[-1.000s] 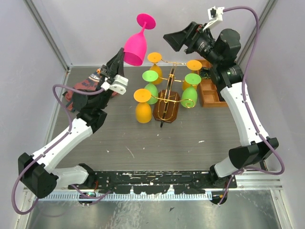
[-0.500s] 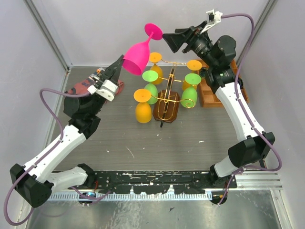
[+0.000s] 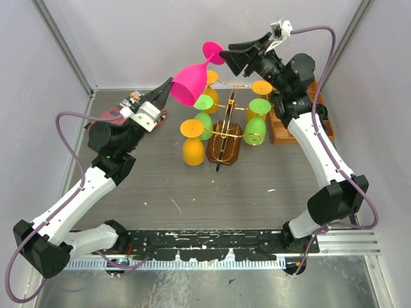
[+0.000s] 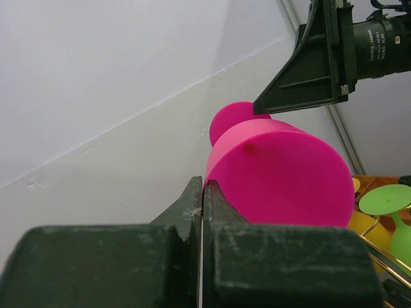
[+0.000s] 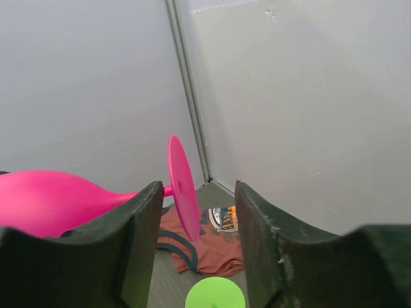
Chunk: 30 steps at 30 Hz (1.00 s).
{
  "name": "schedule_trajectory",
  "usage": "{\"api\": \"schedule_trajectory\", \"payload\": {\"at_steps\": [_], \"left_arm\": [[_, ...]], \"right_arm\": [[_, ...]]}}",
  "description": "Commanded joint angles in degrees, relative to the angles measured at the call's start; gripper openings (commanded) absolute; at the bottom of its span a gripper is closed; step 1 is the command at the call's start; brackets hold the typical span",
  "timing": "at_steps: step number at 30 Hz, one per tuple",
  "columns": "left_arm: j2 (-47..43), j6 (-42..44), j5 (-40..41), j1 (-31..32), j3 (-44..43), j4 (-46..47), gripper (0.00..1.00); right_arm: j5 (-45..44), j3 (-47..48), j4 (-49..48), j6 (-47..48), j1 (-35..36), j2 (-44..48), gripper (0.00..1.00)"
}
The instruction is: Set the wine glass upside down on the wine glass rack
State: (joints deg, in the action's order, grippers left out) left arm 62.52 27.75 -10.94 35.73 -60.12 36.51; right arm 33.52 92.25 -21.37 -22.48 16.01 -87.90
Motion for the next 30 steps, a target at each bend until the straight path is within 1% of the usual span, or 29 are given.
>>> {"api": "schedule_trajectory", "payload": {"at_steps": [1, 2, 5, 15, 18, 20, 22, 24, 25, 27, 30], "left_arm": [[-0.19, -2.44, -1.48, -0.04, -2.58, 0.63, 0.0], [-0.18, -2.82, -1.6, -0.05, -2.71, 0.58, 0.0], [0.08, -3.58, -2.19, -0.04, -2.81, 0.51, 0.0], [1.0, -5.24, -3.04, -0.04, -3.75, 0.54, 0.0], [1.29, -5.42, -3.07, -0.09, -4.17, 0.54, 0.01], [1.4, -5.47, -3.07, -0.08, -4.41, 0.37, 0.02], [1.48, -5.36, -3.04, -0.09, -4.43, 0.13, 0.07], [1.4, -5.03, -2.87, -0.09, -4.33, -0.31, 0.23], [1.27, -4.8, -2.82, -0.08, -4.21, -0.81, 0.27], [0.94, -4.53, -2.78, -0.04, -3.94, -2.05, 0.35], [-0.27, -4.37, -3.05, -0.04, -3.53, -6.09, 0.44]], "right_arm": [[2.11, 0.4, -3.95, 1.3, 0.06, 0.3, 0.49], [2.23, 0.39, -3.85, 1.36, 0.02, 0.21, 0.46], [2.51, 0.32, -3.71, 1.42, 0.06, -0.06, 0.41], [2.69, -0.22, -2.25, 2.37, 0.15, -0.52, 0.37], [2.56, -0.23, -0.72, 3.77, 0.13, -0.52, 0.31], [2.25, -0.23, 0.35, 4.97, 0.11, -0.39, 0.24], [1.81, -0.23, 1.41, 6.43, 0.15, -0.2, 0.15], [1.05, -0.23, 2.4, 7.53, 0.16, 0.11, 0.05], [0.5, -0.23, 2.89, 8.14, 0.19, 0.22, 0.01], [-0.64, -0.22, 4.14, 9.64, 0.21, 0.5, 0.01], [-2.99, 0.13, 5.97, 12.62, 0.2, 0.79, 0.01]]}}
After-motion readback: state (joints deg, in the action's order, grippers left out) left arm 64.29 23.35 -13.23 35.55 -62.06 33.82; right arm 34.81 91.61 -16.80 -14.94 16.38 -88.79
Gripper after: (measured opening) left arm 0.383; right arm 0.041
